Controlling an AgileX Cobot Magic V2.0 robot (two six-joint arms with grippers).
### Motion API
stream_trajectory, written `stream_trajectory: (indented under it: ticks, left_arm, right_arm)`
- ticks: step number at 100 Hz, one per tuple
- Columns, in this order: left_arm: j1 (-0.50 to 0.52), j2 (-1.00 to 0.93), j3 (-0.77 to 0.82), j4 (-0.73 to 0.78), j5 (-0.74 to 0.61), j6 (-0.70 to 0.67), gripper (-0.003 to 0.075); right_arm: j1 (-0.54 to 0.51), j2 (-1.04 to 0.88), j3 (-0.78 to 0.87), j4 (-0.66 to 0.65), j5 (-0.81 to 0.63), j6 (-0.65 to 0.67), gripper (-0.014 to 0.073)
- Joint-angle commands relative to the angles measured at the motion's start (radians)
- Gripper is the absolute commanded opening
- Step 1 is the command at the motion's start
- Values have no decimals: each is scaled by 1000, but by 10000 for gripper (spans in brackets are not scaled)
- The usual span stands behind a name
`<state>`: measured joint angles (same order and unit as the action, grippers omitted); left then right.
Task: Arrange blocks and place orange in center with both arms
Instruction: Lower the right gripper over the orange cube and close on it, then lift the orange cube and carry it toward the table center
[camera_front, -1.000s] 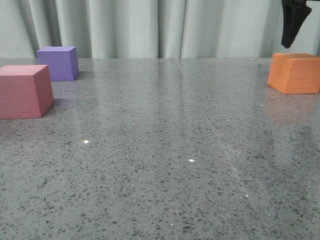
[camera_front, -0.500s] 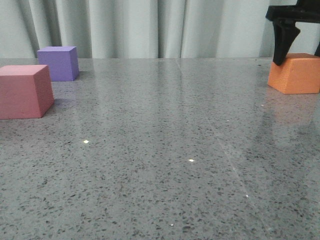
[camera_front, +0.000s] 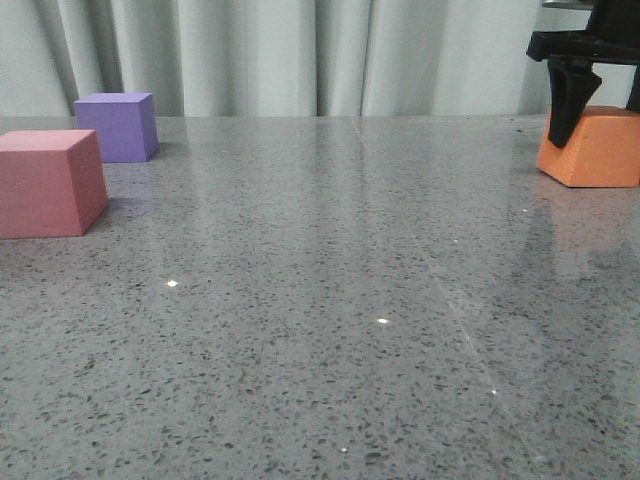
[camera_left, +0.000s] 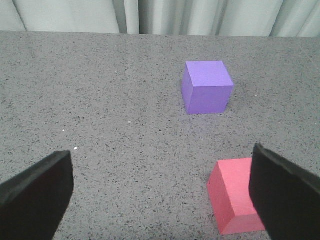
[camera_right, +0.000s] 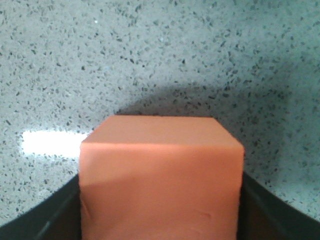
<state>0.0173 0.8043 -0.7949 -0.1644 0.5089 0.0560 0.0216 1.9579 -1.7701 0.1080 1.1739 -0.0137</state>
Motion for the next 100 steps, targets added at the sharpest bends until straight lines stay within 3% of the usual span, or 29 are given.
stream_trajectory:
  ticks: [1,20,33,56,73,100]
  left_arm:
    - [-1,-1,-37,-7,-69,-2,680]
    - [-1,-1,-37,-7,-69,-2,680]
    - [-1,-1,-37,-7,-69,-2,680]
    - [-1,-1,-37,-7,-69,-2,680]
    - [-1,-1,-37,-7,-69,-2,680]
    - [-1,-1,-37,-7,-69,-2,680]
  right_arm:
    - [0,-54,-32,7,-25,-11,274]
    - [0,-54,-32,7,-21,-11,139]
    - [0,-54,-32,9,-23,-11,129]
    - [12,-57,-70,128,28,-4,129]
    - [85,-56,-188,97,95,101,129]
    - [290,-52,-303,-89,107,344,129]
